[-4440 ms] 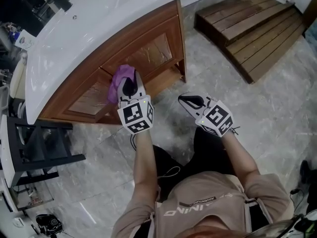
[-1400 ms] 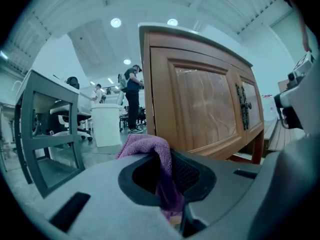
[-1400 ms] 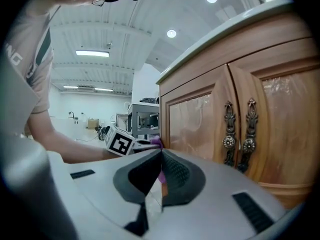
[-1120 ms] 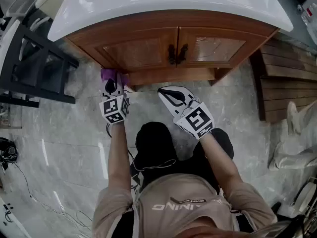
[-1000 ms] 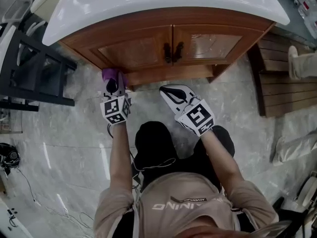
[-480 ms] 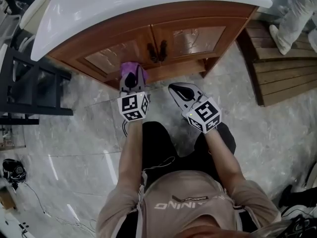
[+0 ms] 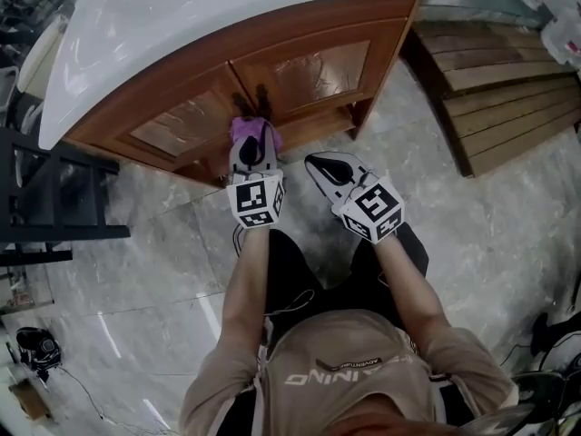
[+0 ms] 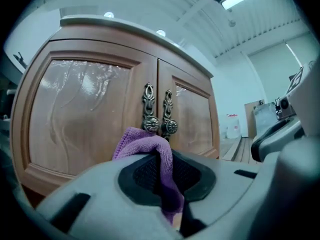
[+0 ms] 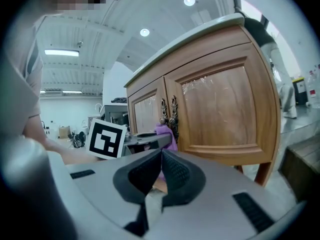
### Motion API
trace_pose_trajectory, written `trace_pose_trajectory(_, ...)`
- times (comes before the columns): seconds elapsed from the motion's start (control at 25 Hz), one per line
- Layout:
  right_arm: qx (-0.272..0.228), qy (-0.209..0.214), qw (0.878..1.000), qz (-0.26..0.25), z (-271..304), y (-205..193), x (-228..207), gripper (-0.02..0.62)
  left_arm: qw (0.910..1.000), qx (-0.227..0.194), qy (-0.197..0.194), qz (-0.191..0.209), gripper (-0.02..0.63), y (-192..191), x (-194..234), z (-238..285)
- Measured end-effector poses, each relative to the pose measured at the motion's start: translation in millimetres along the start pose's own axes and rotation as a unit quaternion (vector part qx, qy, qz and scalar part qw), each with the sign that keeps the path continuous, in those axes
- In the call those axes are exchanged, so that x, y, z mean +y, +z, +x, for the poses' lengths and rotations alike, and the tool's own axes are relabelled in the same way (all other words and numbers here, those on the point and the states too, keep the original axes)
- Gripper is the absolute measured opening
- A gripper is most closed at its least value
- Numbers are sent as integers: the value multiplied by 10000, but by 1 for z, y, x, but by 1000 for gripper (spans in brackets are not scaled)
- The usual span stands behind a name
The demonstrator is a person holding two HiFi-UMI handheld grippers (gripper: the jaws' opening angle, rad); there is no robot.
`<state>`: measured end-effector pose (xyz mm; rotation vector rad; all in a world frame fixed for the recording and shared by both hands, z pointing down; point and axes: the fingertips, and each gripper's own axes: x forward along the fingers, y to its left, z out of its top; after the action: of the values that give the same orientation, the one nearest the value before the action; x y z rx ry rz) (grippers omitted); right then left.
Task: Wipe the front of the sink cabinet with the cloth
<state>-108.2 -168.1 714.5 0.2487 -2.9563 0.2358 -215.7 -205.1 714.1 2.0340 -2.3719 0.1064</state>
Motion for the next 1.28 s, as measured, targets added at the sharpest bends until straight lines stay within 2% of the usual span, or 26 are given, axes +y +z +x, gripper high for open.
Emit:
trace_pose_trajectory(0.32,72,-306,9993,-211,-35,0,-15,12,9985,25,-527,-154,37,-3,-68,51)
trace_pose_trajectory(0.52,86,-767,9967,-242,-68,2,-43,12,9944,22,-1049,-133,37,-4,-114,83)
trace_pose_trajectory(0.8,149,-1381,9901,-204,-113,-1,-72,12,9865,66,-1564,-483,37,1,-181,121)
trace_pose_trajectory(1.08,226,-1716,9846,-248,-136,-1,-86,12,9806,-57,-1808,-757,37,1,-213,134)
trace_pose_trajectory(1.2,284,-1750,9837,-303,-139,-1,-86,12,9790,-83,-1894,-748,37,-2,-219,136)
trace_pose_trajectory(1.28,332,-1752,9835,-313,-141,-4,-86,12,9757,47,-2086,-672,37,-9,-233,139)
